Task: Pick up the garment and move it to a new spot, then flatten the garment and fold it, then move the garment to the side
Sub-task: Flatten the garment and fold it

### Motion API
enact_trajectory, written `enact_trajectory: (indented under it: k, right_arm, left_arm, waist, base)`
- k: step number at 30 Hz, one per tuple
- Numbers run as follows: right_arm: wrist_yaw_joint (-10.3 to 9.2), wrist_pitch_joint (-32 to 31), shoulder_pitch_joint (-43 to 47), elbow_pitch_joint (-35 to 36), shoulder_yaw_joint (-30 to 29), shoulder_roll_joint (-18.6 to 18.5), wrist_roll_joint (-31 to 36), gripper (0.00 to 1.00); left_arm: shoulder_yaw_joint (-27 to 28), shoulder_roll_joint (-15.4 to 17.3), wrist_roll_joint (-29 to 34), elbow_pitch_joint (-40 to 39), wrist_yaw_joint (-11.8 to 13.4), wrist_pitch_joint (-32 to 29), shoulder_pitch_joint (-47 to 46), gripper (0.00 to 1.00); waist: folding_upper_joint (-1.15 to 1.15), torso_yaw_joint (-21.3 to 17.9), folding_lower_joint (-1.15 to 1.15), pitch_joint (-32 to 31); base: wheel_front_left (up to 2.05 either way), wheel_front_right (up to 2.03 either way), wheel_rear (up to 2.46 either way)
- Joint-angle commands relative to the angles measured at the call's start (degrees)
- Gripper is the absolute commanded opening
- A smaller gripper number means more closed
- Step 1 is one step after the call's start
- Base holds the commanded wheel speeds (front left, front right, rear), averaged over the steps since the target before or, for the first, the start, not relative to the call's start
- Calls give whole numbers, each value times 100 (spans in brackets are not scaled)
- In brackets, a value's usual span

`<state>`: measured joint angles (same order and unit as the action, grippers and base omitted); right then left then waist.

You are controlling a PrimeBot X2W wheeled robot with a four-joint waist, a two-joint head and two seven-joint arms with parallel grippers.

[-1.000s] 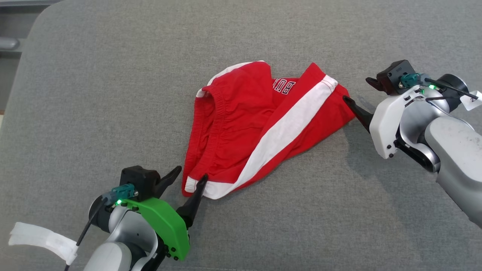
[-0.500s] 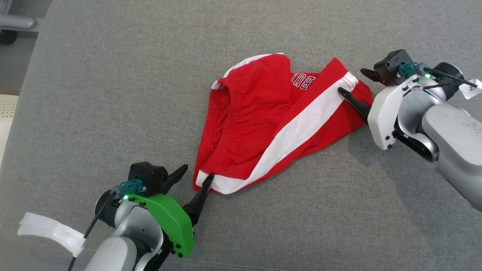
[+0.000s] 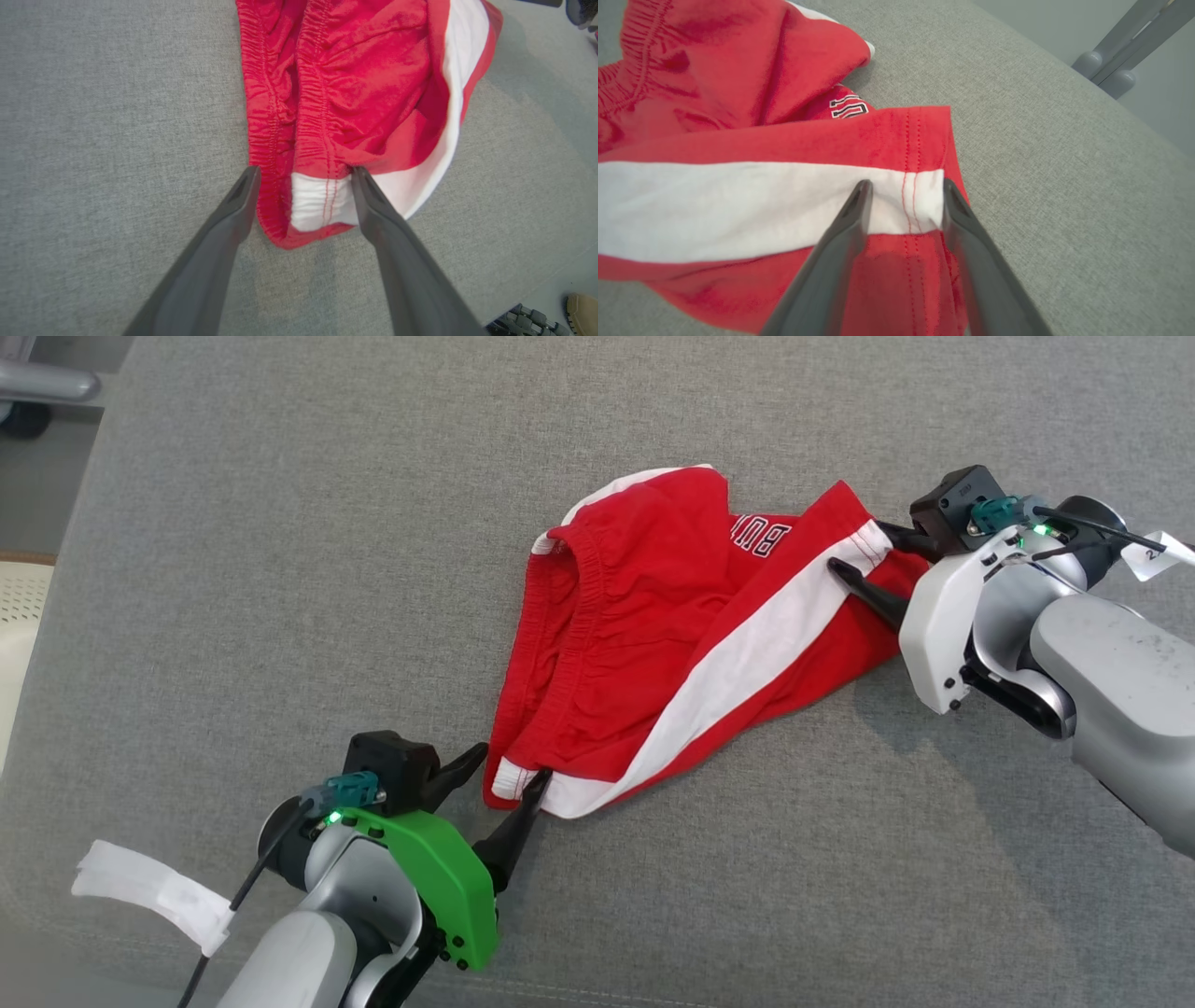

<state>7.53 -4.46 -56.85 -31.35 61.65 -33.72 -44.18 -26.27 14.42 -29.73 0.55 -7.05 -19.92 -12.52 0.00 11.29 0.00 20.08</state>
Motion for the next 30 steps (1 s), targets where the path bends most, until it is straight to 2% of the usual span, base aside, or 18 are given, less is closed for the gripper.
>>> enact_trajectory:
  k: [1,9,10,11,12,13,22,30]
  right_arm:
    - [-8,-12,-67,-26,60,-41,-80,0]
    - [-8,35,-232,-33,339,-70,-414,0]
    - [-8,51,-243,-32,367,-75,-444,0]
    - [-8,67,-252,-30,396,-84,-488,0]
    - [-8,84,-256,-25,417,-91,-541,0]
    - [-8,127,-269,-19,428,-97,-580,0]
    - [-8,459,-404,180,440,-258,-863,0]
    - [-8,861,-623,1040,-161,-758,-1482,0]
  left_arm:
    - [-28,16,-83,39,-19,-7,-117,100]
    - [-132,65,-156,221,-34,22,-176,100]
    - [-142,69,-165,237,-35,19,-172,80]
    - [-150,66,-184,243,-35,18,-167,45]
    - [-157,73,-187,246,-36,22,-162,33]
    - [-165,83,-209,245,-37,19,-154,0]
    - [26,295,-473,-150,-17,14,-233,0]
    - [658,669,-840,-1499,161,-271,-529,0]
  waist:
    - [0,2,0,5]
    - [0,-55,0,4]
    - [0,-68,0,0]
    - [0,-81,0,-1]
    - [0,-92,0,-7]
    - [0,-104,0,-14]
    - [0,-282,0,-222]
    - [0,-636,0,-460]
  base:
    - [0,0,0]
    - [0,0,0]
    - [0,0,0]
    - [0,0,0]
    - [0,0,0]
    - [0,0,0]
    - [0,0,0]
    - [0,0,0]
